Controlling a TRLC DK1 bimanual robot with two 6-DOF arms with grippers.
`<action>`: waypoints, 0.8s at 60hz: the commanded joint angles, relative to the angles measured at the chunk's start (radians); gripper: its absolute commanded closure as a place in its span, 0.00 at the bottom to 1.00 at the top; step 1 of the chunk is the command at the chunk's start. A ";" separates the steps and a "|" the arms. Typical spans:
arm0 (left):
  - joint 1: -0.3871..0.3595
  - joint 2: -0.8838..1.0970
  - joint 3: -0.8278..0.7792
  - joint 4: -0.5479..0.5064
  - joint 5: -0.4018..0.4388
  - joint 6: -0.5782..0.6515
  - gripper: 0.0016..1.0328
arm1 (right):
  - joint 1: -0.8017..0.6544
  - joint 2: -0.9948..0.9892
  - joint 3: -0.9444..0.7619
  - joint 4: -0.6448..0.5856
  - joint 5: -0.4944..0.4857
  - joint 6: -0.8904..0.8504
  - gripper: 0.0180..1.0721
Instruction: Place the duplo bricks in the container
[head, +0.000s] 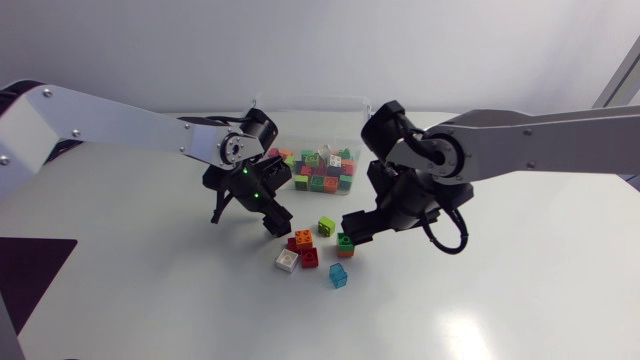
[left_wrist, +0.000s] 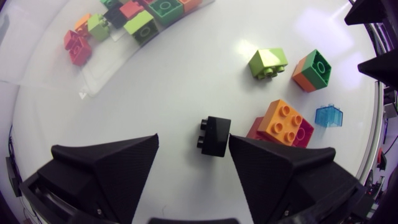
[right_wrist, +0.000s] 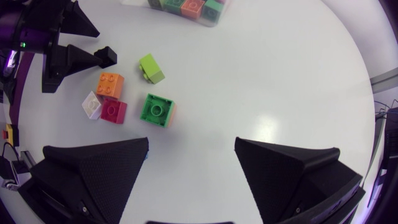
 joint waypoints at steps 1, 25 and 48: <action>-0.006 0.045 0.040 -0.025 0.018 0.040 0.36 | 0.014 0.042 0.032 -0.015 -0.004 0.033 0.05; -0.005 0.141 0.122 -0.120 0.075 0.097 0.74 | 0.061 0.198 0.177 -0.061 -0.026 0.070 0.10; 0.058 -0.014 0.110 -0.147 0.153 0.111 0.76 | 0.072 0.296 0.234 -0.099 -0.012 0.105 0.22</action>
